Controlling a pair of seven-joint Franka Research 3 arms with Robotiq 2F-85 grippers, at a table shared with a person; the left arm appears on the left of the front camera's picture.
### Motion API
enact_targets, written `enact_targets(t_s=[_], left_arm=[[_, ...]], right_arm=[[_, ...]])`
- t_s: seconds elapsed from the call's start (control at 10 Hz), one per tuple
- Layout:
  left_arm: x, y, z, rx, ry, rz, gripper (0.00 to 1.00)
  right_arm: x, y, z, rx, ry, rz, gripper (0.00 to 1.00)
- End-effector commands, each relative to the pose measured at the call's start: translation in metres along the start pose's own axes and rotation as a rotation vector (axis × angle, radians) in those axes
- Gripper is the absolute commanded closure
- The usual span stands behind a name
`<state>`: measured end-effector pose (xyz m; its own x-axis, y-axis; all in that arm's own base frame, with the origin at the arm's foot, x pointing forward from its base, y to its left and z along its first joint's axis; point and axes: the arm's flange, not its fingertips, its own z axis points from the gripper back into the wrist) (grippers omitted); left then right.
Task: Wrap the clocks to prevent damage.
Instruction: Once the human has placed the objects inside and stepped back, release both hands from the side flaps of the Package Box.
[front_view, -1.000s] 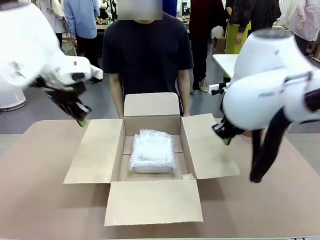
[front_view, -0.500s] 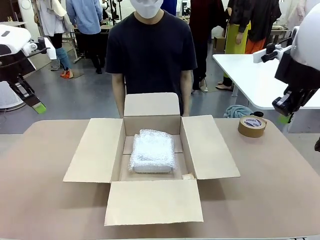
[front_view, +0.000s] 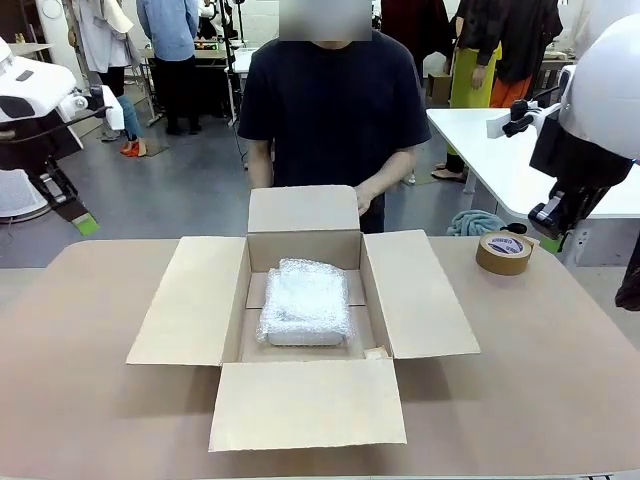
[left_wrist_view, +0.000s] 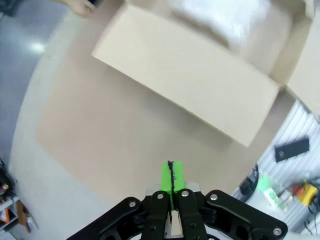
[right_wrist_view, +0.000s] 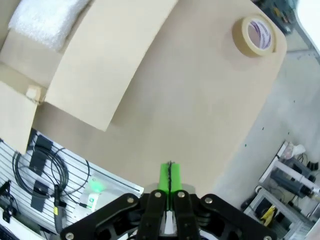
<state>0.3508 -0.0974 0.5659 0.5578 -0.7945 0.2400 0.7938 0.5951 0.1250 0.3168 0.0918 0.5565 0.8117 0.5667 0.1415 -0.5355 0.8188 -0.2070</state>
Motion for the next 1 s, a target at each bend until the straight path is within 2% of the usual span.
enact_targets(t_s=[0.0, 0.2, 0.3, 0.4, 0.5, 0.7, 0.8, 0.9], left_arm=[[-0.007, 0.024, -0.006, -0.06, 0.124, -0.296, 1.0], [-0.018, 0.034, -0.007, -0.019, 0.064, -0.561, 1.0], [-0.022, 0.043, -0.004, 0.007, 0.041, -0.658, 1.0], [-0.028, 0.044, -0.005, 0.036, 0.035, -0.726, 1.0], [-0.035, 0.044, -0.005, 0.047, 0.013, -0.765, 1.0], [-0.036, 0.048, -0.006, 0.027, -0.023, -0.765, 1.0], [-0.027, 0.046, 0.002, 0.043, 0.047, -0.769, 1.0], [-0.027, 0.046, 0.002, 0.043, 0.047, -0.769, 1.0]], right_arm=[[-0.014, -0.028, -0.005, 0.057, 0.019, 0.252, 0.99], [-0.028, -0.044, -0.016, 0.107, 0.089, 0.492, 0.99], [-0.038, -0.045, -0.016, 0.15, 0.103, 0.696, 0.99], [-0.045, -0.045, -0.015, 0.197, 0.078, 0.787, 0.99], [-0.048, -0.046, -0.016, 0.206, 0.069, 0.798, 0.99], [-0.047, -0.052, -0.017, 0.204, 0.029, 0.721, 0.99], [-0.041, -0.057, -0.019, 0.187, -0.005, 0.593, 0.99], [-0.047, -0.046, -0.016, 0.219, 0.046, 0.777, 0.99]])
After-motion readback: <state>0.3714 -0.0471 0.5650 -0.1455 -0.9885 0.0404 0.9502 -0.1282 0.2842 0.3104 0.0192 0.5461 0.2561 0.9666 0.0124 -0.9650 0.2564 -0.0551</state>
